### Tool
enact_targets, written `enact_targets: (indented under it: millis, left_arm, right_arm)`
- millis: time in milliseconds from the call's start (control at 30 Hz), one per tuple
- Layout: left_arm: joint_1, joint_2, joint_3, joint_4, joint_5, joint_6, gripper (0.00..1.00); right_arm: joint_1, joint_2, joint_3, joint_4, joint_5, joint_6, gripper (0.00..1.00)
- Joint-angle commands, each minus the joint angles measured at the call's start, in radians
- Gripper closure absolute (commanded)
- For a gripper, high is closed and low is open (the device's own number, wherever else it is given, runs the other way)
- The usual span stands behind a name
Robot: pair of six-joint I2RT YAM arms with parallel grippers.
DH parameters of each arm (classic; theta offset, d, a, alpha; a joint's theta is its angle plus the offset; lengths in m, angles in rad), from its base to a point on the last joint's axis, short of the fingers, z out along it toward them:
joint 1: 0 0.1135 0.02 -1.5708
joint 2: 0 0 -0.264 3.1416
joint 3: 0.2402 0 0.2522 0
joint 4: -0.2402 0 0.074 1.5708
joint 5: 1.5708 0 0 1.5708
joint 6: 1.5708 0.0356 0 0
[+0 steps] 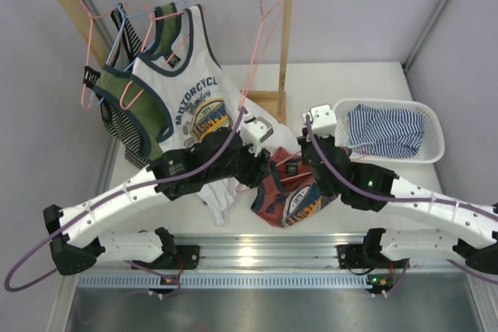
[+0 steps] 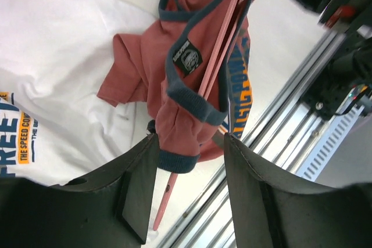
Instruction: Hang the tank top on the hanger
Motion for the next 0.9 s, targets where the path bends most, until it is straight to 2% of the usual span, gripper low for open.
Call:
enact_targets:
  millis: [0, 400, 867]
  left_arm:
    - [0.002, 0.002, -0.007, -0.012, 0.069, 0.071, 0.46]
    - [0.002, 0.031, -0.028, 0.015, 0.034, 0.123, 0.47]
    - [0.002, 0.019, -0.103, 0.179, 0.006, 0.139, 0.49]
  right_arm:
    - [0.015, -0.031, 0.08, 0.005, -0.017, -0.029, 1.0]
    - [0.016, -0.028, 0.115, -0.009, -0.051, -0.046, 1.0]
    - [0.026, -0.002, 0.18, -0.038, -0.083, -0.043, 1.0]
